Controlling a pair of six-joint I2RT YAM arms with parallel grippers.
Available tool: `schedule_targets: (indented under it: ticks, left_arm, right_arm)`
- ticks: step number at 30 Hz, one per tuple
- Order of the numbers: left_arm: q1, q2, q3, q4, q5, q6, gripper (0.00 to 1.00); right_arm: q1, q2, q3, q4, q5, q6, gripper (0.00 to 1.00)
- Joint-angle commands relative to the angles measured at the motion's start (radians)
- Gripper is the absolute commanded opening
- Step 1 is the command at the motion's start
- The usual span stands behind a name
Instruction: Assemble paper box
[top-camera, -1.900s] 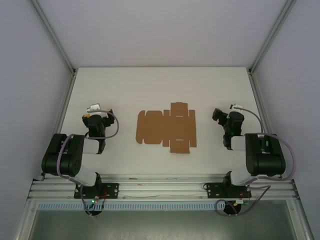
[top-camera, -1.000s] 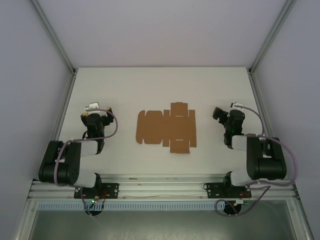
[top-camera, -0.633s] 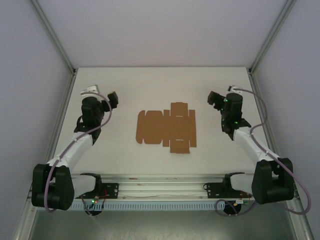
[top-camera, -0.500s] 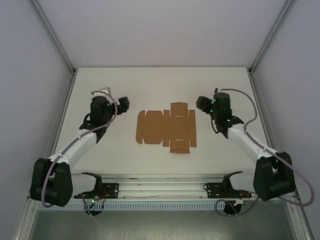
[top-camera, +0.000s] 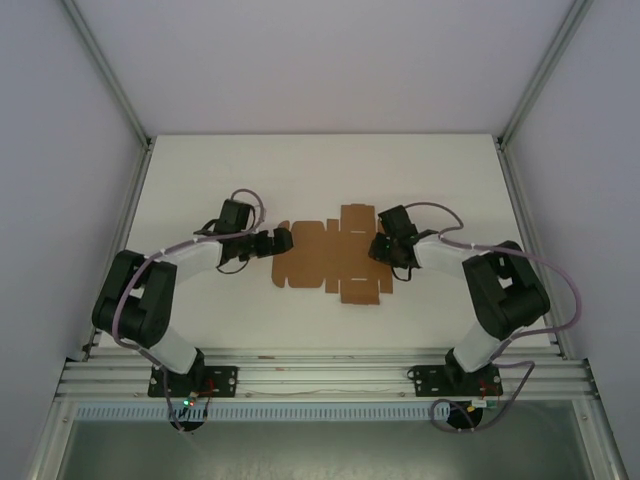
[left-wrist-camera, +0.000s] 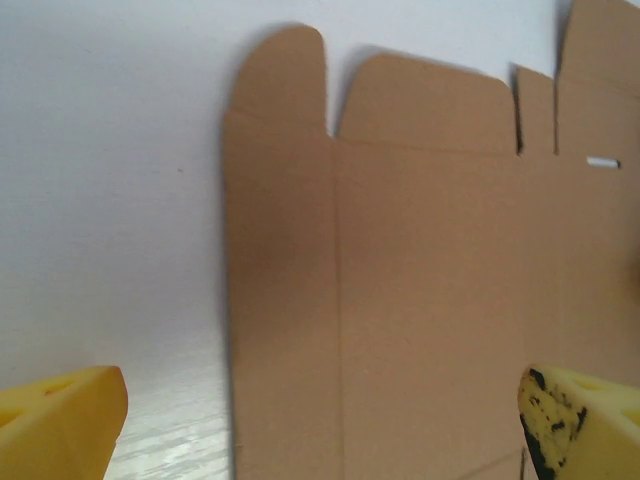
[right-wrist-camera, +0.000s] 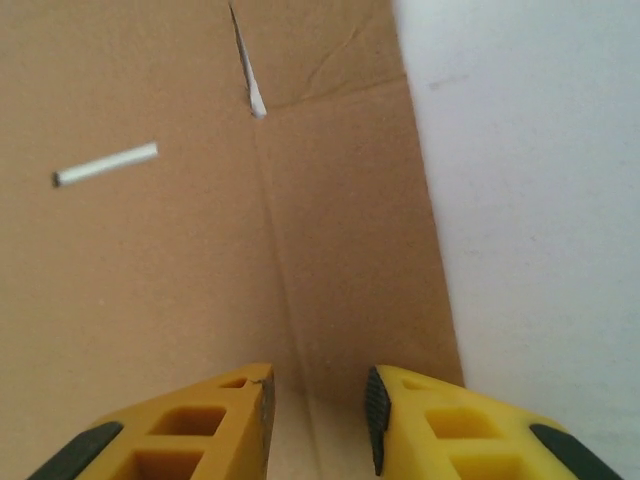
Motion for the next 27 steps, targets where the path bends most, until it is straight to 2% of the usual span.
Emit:
schedule_targets:
  ticks: [1,7,13,18,22,25,27]
  left_arm:
    - [-0.003,0.015,0.019,0.005,0.089,-0.018,1.00]
    - [-0.003,0.101,0.052,-0.001,0.163,-0.033,0.97]
    - [-0.037,0.169,0.134,-0.113,0.155,-0.006,0.93]
    - [-0.037,0.155,0.105,0.053,0.284,-0.083,0.89]
    - [-0.037,0.084,0.084,0.140,0.289,-0.109,0.84]
    - [-0.038,0.044,0.062,0.214,0.303,-0.117,0.78]
    - [-0.037,0.042,0.076,0.202,0.281,-0.100,0.73]
  right_arm:
    - [-0.014,0.071,-0.026,-0.018,0.001,0.052,0.29]
    - [-0.021,0.096,-0.051,-0.010,0.001,0.038,0.28]
    - [-0.020,0.072,-0.069,-0.006,0.003,-0.017,0.28]
    - [-0.019,0.074,-0.085,0.028,-0.012,-0.036,0.28]
    - [-0.020,0.089,-0.084,0.039,-0.010,-0.050,0.28]
    - [-0.019,0.090,-0.089,0.060,-0.020,-0.068,0.27]
    - [-0.020,0.085,-0.092,0.072,-0.027,-0.076,0.28]
